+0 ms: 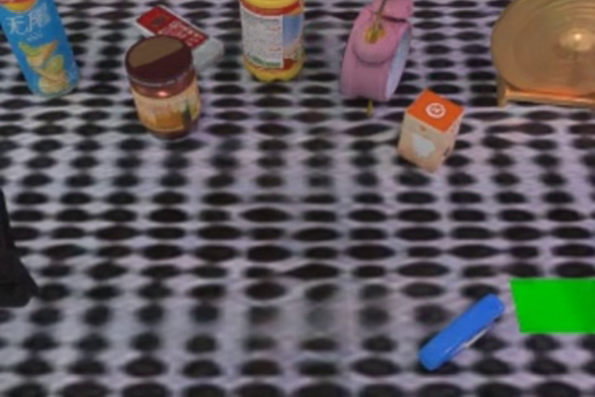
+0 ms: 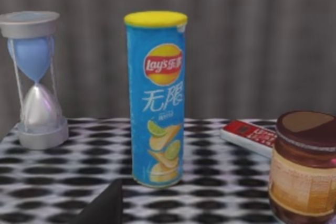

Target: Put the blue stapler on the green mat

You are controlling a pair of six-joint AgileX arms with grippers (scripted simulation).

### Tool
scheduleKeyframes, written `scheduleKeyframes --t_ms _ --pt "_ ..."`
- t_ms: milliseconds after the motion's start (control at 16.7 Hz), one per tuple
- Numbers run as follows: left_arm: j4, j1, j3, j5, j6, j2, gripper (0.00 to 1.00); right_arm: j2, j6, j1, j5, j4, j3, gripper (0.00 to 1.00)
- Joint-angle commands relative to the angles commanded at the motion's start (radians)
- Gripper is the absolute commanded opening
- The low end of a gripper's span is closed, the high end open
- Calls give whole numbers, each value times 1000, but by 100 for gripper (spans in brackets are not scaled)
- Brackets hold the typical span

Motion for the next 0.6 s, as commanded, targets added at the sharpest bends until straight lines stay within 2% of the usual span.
scheduleKeyframes --t_ms 420,600 --pt "0 0 0 0 0 0 100 715 664 255 6 -406 416 100" --pt "0 0 0 0 0 0 100 969 901 355 6 -559 577 100"
